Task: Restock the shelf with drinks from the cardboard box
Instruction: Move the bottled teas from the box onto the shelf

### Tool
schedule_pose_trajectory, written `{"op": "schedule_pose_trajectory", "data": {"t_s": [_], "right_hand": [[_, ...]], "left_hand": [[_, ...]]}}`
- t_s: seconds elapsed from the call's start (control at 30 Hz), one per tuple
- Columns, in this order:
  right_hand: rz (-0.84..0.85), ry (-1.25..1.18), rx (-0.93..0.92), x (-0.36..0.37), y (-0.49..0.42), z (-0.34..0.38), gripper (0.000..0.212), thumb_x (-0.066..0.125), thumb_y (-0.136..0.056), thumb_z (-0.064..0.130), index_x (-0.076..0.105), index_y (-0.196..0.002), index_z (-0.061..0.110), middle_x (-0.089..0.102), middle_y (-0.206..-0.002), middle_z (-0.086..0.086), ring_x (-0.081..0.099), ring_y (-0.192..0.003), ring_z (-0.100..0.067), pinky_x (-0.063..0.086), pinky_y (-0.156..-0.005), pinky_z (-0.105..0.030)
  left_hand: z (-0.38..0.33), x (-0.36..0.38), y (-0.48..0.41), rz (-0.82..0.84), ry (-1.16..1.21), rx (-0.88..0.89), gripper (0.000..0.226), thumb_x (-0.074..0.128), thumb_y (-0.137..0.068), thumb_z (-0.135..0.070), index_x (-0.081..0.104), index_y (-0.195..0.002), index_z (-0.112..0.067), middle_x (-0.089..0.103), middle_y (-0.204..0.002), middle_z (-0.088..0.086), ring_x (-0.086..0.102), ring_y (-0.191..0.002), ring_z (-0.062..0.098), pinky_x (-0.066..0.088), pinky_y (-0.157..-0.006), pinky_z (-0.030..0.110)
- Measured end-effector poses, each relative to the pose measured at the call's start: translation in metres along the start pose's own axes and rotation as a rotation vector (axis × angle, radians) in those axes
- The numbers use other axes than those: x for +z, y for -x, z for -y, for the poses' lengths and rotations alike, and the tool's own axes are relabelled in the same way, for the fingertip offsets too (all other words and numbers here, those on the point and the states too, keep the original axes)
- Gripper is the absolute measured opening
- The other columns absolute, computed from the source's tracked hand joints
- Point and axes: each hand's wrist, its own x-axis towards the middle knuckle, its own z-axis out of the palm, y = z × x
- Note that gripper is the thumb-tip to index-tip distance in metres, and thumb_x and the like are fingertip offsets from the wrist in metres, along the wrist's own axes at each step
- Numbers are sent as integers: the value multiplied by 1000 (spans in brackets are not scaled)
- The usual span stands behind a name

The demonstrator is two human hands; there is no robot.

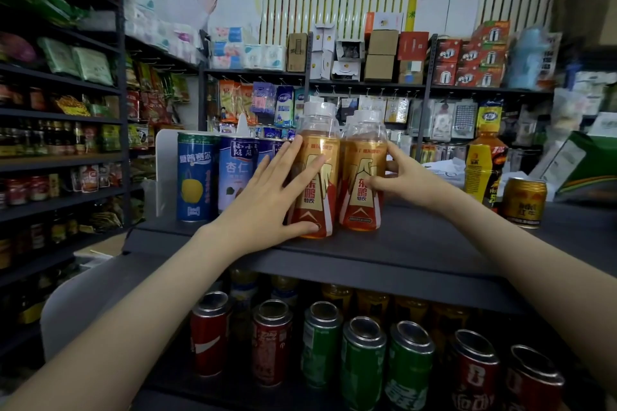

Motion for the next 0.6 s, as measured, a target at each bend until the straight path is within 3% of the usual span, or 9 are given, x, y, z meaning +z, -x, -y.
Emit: {"op": "schedule_pose_trajectory", "data": {"t_s": [0.17, 0.27, 0.33, 0.37, 0.43, 0.5, 0.6], "right_hand": [[61, 63, -30, 5, -2, 9, 92, 72, -80, 40, 15, -151, 33, 55, -134, 4, 47, -130, -16, 50, -98, -37], [52, 68, -2, 7, -3, 9, 89, 65, -90, 28, 2, -153, 32, 56, -128, 4, 56, -115, -12, 53, -84, -22], [40, 79, 7, 6, -3, 6, 91, 63, -91, 29, -5, -152, 34, 54, -129, 5, 50, -122, -12, 51, -89, -21], [47, 75, 9, 5, -3, 4, 94, 63, -91, 32, -8, -151, 35, 51, -136, 4, 45, -129, -13, 48, -97, -27], [72, 100, 32, 4, -2, 4, 97, 64, -89, 39, -11, -151, 36, 41, -149, 0, 37, -138, -17, 42, -105, -37], [26, 187, 0, 6, 1, 9, 97, 62, -90, 39, -13, -151, 33, 31, -155, 0, 34, -139, -19, 34, -107, -34], [-159, 477, -248, 18, 13, 15, 106, 68, -87, 30, -17, -150, 26, 3, -161, -5, 9, -147, -21, 9, -114, -30]], "left_hand": [[-2, 8, -6, 4, 34, 8, 105, 60, -82, -56, -29, -139, -48, -40, -149, -7, -30, -140, 11, -13, -113, 41], [-2, 10, -5, -20, 44, 9, 105, 60, -81, -55, -25, -142, -46, -37, -151, -6, -31, -138, 8, -12, -113, 41], [-2, 10, -4, -32, 61, 5, 106, 61, -81, -54, -25, -142, -47, -37, -151, -6, -30, -139, 7, -11, -114, 41], [-1, 10, -4, -33, 67, 4, 106, 62, -81, -53, -25, -141, -47, -37, -150, -6, -30, -139, 7, -10, -114, 40], [0, 10, -3, -34, 64, 3, 107, 64, -81, -53, -25, -141, -48, -37, -151, -6, -27, -140, 9, -9, -114, 40], [1, 10, -2, -36, 56, 0, 108, 64, -80, -53, -24, -142, -48, -34, -152, -4, -25, -142, 12, -8, -115, 40], [2, 11, -3, -32, 77, 4, 106, 62, -79, -55, -24, -141, -49, -37, -150, -7, -27, -142, 15, -5, -116, 44]]}}
